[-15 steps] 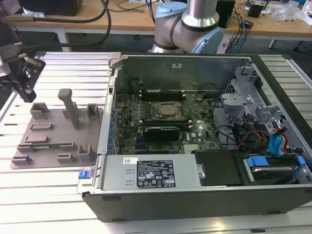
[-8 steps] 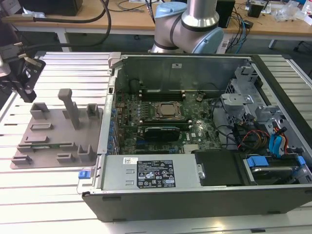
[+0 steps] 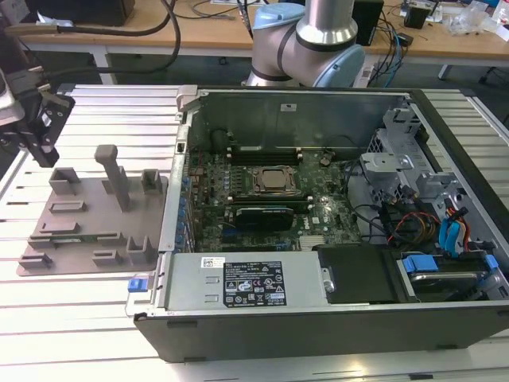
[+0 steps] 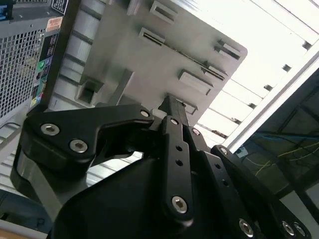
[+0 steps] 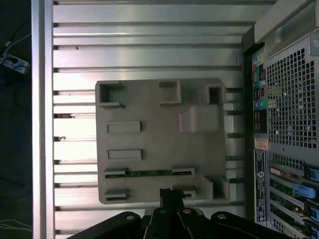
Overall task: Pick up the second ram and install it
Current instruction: 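Pick up the second ram and move it above second insertion slot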
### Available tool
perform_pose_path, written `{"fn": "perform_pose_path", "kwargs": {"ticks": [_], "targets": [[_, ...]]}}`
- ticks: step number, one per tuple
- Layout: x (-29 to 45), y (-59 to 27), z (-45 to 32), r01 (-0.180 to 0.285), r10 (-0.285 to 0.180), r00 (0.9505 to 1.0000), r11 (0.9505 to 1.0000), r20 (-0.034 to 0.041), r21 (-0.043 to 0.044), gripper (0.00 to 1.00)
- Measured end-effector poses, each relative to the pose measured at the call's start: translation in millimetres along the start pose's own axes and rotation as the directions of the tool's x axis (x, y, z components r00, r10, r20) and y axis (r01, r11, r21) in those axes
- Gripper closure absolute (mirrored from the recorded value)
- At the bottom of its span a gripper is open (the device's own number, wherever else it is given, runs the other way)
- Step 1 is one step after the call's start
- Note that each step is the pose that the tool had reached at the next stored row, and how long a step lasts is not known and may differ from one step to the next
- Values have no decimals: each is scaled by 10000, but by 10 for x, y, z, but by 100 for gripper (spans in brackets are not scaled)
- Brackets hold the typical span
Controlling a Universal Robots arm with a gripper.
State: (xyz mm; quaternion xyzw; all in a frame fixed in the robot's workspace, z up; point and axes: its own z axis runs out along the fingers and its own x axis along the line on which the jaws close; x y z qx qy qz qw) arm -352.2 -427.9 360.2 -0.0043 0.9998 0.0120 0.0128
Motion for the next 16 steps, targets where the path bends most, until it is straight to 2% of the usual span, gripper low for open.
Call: {"fn": "perform_pose_path", "kwargs": {"ticks": [3,6,7,8,13,14,15,16], "targets": [[0,0,0,688,-688,9976,9976,-16,-18,90],[0,0,0,1609,-1609,9870,9870,-36,-44,90],[0,0,0,1852,-1852,9827,9827,-41,-52,90],[0,0,0,2250,-2251,9743,9743,-47,-64,90],[0,0,0,2868,-2868,9580,9580,-58,-84,90],[0,0,0,3021,-3021,9533,9532,-60,-89,90],[0,0,0,3190,-3191,9477,9477,-63,-94,90],[0,0,0,3542,-3542,9351,9351,-68,-107,90]]}}
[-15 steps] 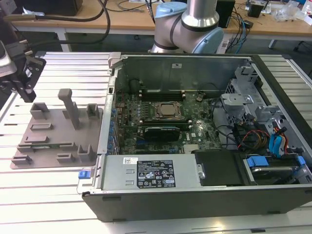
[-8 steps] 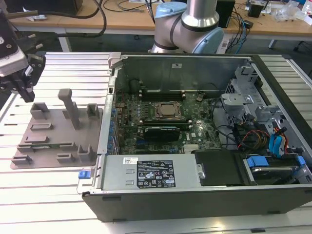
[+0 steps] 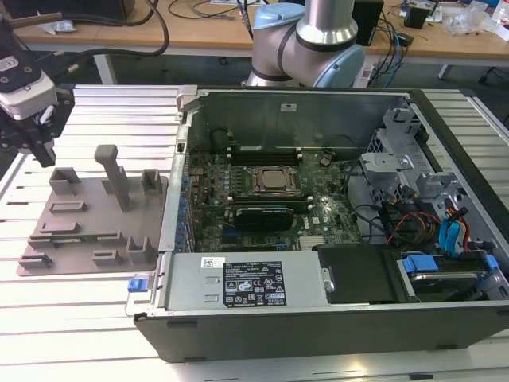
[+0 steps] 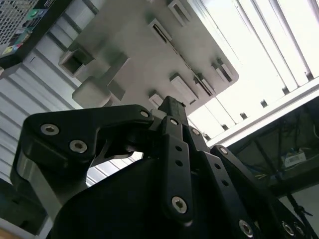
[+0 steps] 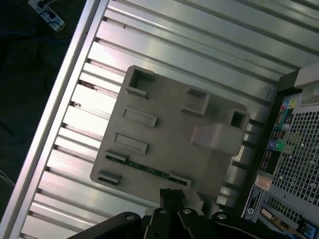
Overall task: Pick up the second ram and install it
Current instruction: 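Pick up the second ram and move it above second insertion slot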
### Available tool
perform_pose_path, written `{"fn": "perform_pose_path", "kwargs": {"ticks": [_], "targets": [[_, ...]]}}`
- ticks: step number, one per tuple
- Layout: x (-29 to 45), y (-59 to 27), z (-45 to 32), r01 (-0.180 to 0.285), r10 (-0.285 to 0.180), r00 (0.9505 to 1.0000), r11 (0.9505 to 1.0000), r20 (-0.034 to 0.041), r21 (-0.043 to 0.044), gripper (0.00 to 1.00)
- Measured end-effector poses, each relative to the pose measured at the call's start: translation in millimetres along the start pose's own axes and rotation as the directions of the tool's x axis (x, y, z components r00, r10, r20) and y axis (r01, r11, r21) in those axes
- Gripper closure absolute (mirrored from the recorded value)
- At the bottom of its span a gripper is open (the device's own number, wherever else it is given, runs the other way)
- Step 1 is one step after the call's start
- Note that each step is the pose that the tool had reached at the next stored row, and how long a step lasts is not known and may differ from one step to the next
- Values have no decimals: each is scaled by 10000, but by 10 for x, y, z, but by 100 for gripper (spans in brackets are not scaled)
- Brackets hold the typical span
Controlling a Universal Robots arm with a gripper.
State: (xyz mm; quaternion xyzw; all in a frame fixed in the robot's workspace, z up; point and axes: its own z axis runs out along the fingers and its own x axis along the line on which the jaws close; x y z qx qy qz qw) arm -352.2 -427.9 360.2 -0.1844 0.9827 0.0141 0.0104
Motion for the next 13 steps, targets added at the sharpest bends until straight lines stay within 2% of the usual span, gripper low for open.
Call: {"fn": "perform_pose_path", "kwargs": {"ticks": [4,9,13], "targets": [[0,0,0,705,-705,9975,9975,-16,-19,90],[0,0,0,1454,-1454,9894,9894,-32,-39,90],[0,0,0,2247,-2247,9744,9744,-48,-63,90]]}}
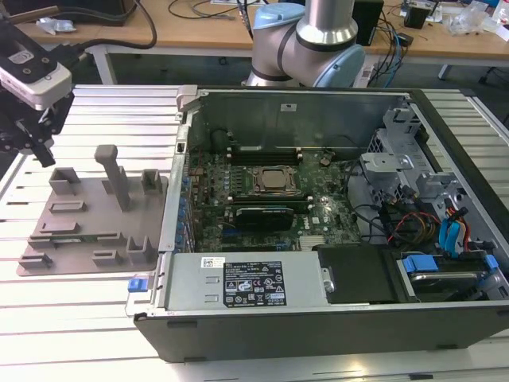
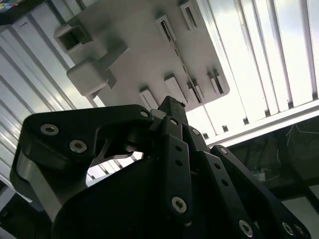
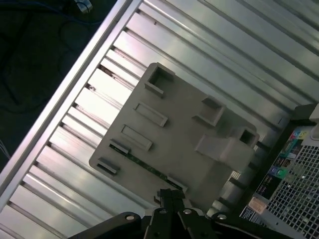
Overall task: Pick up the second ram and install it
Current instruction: 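Pick up the second ram and move it above second insertion slot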
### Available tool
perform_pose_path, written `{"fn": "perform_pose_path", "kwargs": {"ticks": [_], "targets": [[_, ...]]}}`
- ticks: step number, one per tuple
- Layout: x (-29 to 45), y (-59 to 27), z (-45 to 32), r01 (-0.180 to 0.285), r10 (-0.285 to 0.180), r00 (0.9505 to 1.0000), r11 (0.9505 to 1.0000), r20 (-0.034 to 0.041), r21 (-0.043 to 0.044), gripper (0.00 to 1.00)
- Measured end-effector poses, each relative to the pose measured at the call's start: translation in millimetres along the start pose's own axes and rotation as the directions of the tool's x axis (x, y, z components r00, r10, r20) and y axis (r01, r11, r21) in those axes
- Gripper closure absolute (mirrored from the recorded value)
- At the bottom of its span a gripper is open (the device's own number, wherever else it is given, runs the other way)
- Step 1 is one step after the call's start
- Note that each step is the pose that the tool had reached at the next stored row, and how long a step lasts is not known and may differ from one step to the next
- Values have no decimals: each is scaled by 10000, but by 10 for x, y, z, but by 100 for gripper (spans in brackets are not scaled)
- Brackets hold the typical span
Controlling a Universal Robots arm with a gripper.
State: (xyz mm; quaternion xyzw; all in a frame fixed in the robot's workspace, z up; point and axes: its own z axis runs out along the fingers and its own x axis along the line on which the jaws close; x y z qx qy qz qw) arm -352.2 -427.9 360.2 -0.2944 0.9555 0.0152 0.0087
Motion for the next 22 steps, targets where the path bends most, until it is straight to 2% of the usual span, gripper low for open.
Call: {"fn": "perform_pose_path", "kwargs": {"ticks": [3,7,10,14,17,19,22], "targets": [[0,0,0,403,-403,9992,9992,-9,-11,90],[0,0,0,935,-935,9956,9956,-21,-25,90],[0,0,0,1650,-1650,9863,9863,-35,-46,90],[0,0,0,2187,-2187,9758,9758,-46,-62,90],[0,0,0,2708,-2709,9626,9626,-55,-79,90],[0,0,0,2911,-2911,9567,9567,-58,-85,90],[0,0,0,3374,-3375,9413,9413,-65,-100,90]]}}
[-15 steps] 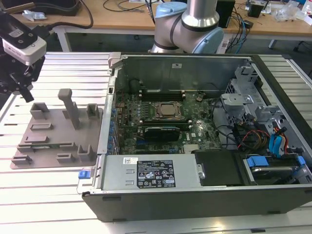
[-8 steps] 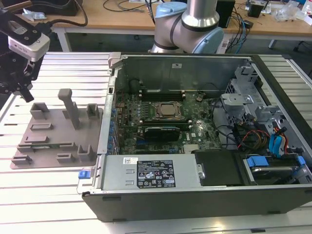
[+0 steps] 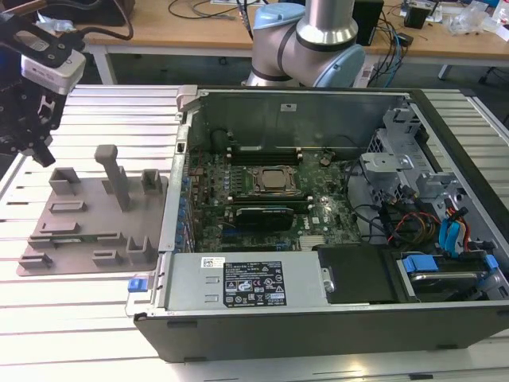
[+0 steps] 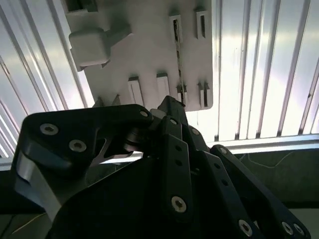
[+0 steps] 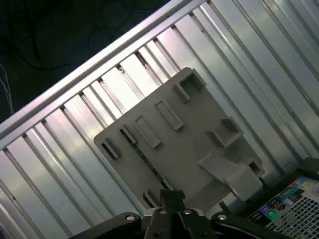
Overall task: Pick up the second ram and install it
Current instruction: 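Pick up the second ram and move it above second insertion slot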
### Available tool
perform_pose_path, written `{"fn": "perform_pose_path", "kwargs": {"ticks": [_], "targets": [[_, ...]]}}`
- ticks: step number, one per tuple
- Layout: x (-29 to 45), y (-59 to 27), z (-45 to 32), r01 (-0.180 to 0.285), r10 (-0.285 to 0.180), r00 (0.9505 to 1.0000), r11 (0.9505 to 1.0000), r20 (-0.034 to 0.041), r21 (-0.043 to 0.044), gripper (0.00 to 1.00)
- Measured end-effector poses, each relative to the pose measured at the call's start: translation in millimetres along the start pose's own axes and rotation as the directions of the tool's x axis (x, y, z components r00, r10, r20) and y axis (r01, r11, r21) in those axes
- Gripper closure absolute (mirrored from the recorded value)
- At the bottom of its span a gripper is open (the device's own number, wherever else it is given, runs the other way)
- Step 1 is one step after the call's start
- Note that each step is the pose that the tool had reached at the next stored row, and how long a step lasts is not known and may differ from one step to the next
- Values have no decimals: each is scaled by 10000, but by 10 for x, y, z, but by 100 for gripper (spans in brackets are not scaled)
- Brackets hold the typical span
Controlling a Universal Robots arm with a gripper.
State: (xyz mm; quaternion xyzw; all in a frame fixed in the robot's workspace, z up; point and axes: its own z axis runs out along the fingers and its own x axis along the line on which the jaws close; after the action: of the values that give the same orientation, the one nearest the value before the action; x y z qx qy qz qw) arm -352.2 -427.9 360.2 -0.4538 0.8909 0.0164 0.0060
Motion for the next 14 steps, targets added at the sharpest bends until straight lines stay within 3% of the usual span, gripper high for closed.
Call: {"fn": "perform_pose_path", "kwargs": {"ticks": [3,7,14], "targets": [[0,0,0,706,-706,9975,9975,-17,-19,90],[0,0,0,1226,-1226,9925,9924,-27,-34,90],[0,0,0,2318,-2319,9727,9727,-49,-66,90]]}}
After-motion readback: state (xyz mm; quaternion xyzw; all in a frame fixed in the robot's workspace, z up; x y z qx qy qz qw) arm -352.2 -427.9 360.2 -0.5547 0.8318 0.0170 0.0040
